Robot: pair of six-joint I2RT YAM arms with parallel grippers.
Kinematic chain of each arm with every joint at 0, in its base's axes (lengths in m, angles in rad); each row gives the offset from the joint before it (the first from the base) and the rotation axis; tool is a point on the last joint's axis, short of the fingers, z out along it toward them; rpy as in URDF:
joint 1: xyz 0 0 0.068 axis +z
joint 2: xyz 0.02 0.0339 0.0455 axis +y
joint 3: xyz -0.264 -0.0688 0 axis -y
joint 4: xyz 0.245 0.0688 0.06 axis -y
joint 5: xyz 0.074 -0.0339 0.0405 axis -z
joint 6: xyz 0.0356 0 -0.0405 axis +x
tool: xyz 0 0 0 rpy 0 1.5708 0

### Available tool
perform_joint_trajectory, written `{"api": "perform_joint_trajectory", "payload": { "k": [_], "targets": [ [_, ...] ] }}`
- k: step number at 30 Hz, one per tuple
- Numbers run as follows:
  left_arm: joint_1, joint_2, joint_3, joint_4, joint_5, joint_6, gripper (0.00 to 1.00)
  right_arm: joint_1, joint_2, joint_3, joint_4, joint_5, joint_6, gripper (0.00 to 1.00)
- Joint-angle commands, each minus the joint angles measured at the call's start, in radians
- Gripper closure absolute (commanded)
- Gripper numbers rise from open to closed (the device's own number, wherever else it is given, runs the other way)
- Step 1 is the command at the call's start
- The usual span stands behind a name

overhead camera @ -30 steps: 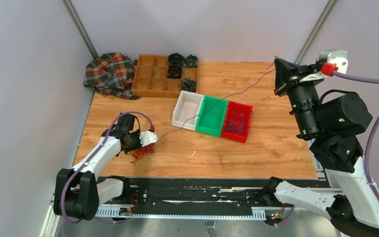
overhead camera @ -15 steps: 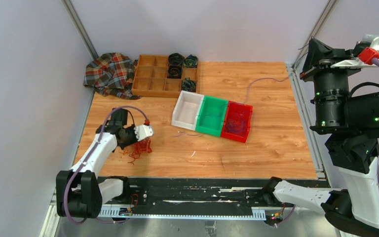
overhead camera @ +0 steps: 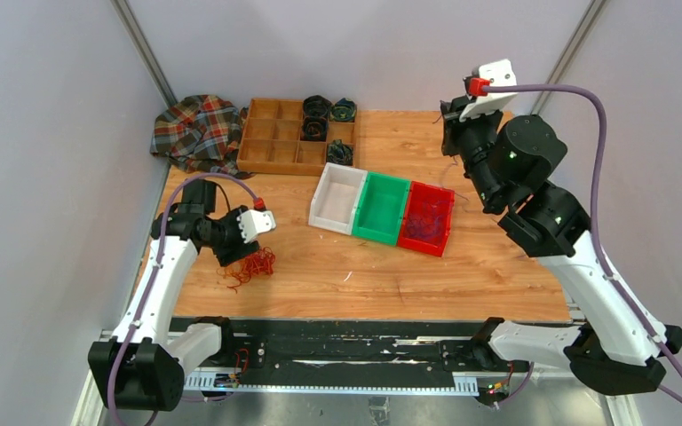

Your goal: Untangle the cables

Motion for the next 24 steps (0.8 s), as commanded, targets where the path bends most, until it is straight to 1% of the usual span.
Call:
{"api": "perform_joint_trajectory", "payload": {
  "k": [1, 2, 4, 6, 7, 13, 16, 21, 24],
  "targets": [
    [0.007, -0.020, 0.052, -0.072, 0.052, -0.020, 0.27, -0.028, -0.020, 0.081, 0.017, 0.024, -0.043, 1.00],
    [0.007, -0.023, 0.065, -0.075, 0.060, -0.028, 0.19, -0.034, -0.015, 0.098, 0.019, 0.031, -0.057, 1.00],
    [0.007, -0.029, 0.093, -0.076, 0.078, -0.054, 0.07, -0.048, -0.007, 0.129, 0.024, 0.040, -0.080, 0.99],
    [0.006, -0.026, 0.132, -0.079, 0.100, -0.098, 0.00, -0.057, -0.001, 0.152, 0.035, 0.047, -0.100, 0.99],
    [0.007, -0.019, 0.153, -0.083, 0.112, -0.117, 0.02, -0.060, 0.001, 0.162, 0.044, 0.050, -0.111, 0.99],
    [0.007, 0.017, 0.240, -0.092, 0.142, -0.205, 0.02, -0.067, 0.040, 0.246, 0.065, 0.045, -0.149, 0.99],
    [0.007, 0.004, 0.239, -0.091, 0.155, -0.205, 0.02, -0.067, 0.057, 0.301, 0.079, 0.042, -0.163, 0.99],
    [0.007, -0.014, 0.224, -0.090, 0.173, -0.203, 0.02, -0.067, 0.066, 0.370, 0.161, 0.035, -0.209, 1.00],
    [0.007, -0.011, 0.222, -0.090, 0.164, -0.208, 0.02, -0.067, 0.094, 0.428, 0.166, 0.029, -0.229, 1.00]
  ]
}}
